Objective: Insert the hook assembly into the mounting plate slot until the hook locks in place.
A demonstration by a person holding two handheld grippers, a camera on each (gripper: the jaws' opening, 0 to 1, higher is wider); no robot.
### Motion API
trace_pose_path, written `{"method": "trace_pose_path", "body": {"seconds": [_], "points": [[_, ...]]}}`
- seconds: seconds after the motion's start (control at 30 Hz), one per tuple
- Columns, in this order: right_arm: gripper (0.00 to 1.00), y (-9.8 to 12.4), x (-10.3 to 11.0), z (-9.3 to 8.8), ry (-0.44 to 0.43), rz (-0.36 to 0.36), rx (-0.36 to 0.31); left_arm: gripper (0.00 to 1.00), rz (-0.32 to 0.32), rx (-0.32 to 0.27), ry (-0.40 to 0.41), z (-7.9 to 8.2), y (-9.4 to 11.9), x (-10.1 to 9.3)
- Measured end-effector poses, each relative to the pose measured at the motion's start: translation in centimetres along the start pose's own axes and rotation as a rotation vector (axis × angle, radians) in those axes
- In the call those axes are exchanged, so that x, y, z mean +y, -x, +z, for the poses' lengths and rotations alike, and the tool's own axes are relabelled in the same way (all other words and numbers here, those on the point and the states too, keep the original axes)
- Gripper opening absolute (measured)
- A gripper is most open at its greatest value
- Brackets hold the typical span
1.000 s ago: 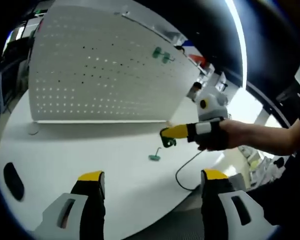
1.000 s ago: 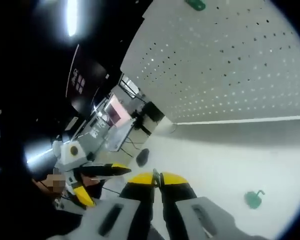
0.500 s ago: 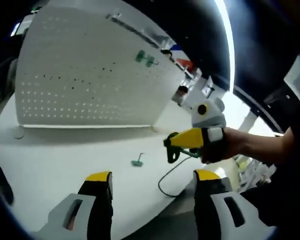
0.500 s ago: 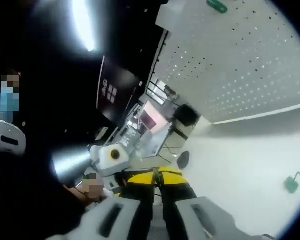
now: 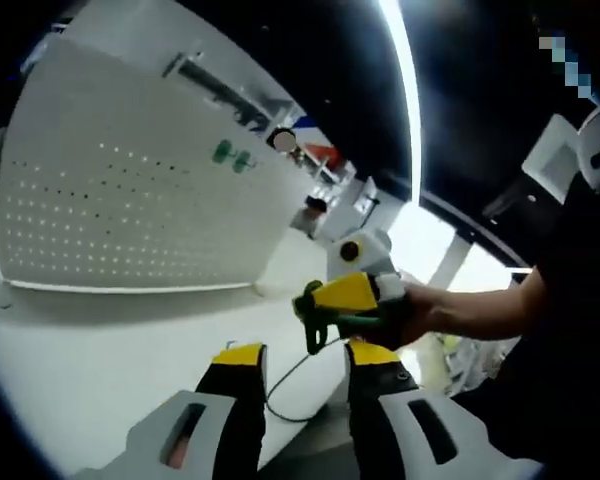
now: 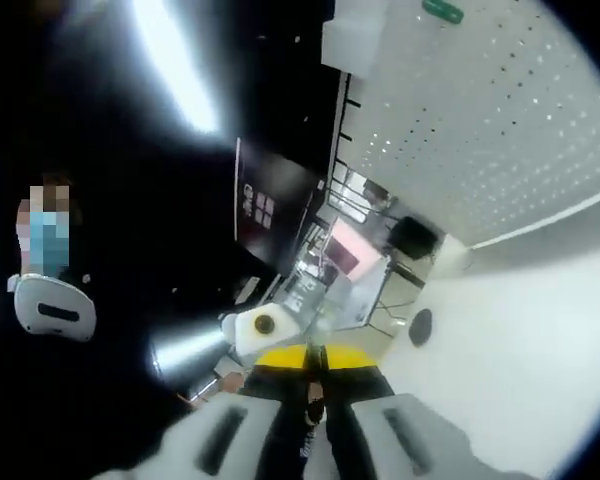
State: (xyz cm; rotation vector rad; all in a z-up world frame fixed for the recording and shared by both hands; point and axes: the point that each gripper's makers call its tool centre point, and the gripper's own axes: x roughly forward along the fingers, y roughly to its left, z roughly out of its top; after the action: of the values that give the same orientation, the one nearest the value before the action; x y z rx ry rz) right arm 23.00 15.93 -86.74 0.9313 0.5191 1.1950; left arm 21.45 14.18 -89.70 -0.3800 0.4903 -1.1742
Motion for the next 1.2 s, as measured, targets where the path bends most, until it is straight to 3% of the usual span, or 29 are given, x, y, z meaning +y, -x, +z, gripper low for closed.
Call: {"method": "trace_pose_path", "body": {"seconds": [0.27, 0.47, 0.77, 0.83, 0.87, 0.9, 0.93, 1.2], "points": [[0.02, -0.6, 1.2, -1.3, 0.012, 0.044, 0.063, 0.17, -0.054, -0.036, 0.051, 0.8, 0.3, -1.1], [0.02, -0.7, 1.2, -1.5, 0.017, 0.050, 0.079, 0.11, -0.069, -0.012, 0.059, 0.3, 0.3, -1.5], [0.02, -0.2, 1.8, -1.8, 0.015, 0.096, 0.092, 0.09, -0.095, -0.001, -0.005, 0.1, 0.3, -2.1], [0.02, -0.1, 2.0, -1.9, 0.043, 0.111, 0.094, 0.07, -0.112, 0.014, -0.005, -0.1, 0.3, -2.4], [0.02, 0.0, 1.9, -1.9, 0.056, 0.102, 0.092, 0.03, -0.169, 0.030, -0.011, -0.3, 0.5, -3.4], [0.03, 0.1, 2.8, -2.1, 0.003, 0.149, 0.107, 0.02, -0.128, 0.016, 0.015, -0.1, 0.6, -2.9], [0.03, 0.1, 2.9, -1.9, 0.005, 0.158, 0.095, 0.02, -0.157, 0.009, -0.007, 0.0, 0.8, -3.4], [0.03, 0.4, 2.8, -1.7, 0.028, 0.152, 0.100, 0.01, -0.144, 0.028, -0.018, 0.1, 0.4, -3.5]]}}
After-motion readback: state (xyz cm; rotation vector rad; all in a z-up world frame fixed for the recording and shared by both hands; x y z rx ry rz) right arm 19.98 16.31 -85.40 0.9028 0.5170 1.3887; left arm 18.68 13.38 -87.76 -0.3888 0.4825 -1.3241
